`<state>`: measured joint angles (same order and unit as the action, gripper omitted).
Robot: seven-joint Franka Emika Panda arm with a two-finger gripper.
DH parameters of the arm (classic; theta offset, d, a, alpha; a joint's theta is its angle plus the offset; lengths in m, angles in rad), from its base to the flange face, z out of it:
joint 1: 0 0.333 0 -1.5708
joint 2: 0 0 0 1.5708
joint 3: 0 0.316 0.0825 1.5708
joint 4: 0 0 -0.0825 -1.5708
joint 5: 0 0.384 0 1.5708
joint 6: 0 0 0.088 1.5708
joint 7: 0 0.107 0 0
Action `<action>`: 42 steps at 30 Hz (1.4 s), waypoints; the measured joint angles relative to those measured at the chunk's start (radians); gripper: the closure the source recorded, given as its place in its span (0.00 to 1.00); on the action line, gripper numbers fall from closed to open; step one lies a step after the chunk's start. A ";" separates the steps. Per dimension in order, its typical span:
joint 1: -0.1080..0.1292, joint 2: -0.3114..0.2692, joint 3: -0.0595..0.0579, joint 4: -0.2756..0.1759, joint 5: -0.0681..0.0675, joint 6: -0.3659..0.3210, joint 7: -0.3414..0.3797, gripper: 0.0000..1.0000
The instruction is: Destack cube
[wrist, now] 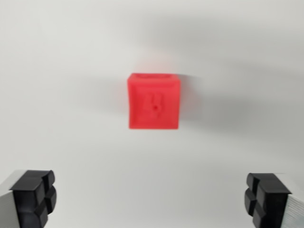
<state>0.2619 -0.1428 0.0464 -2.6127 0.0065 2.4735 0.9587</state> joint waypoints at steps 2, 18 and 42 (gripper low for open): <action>0.000 -0.015 0.000 0.005 0.001 -0.019 -0.001 0.00; 0.000 -0.130 -0.001 0.068 0.004 -0.198 -0.004 0.00; 0.000 -0.193 -0.002 0.134 0.005 -0.328 -0.005 0.00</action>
<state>0.2620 -0.3360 0.0442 -2.4784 0.0114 2.1454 0.9533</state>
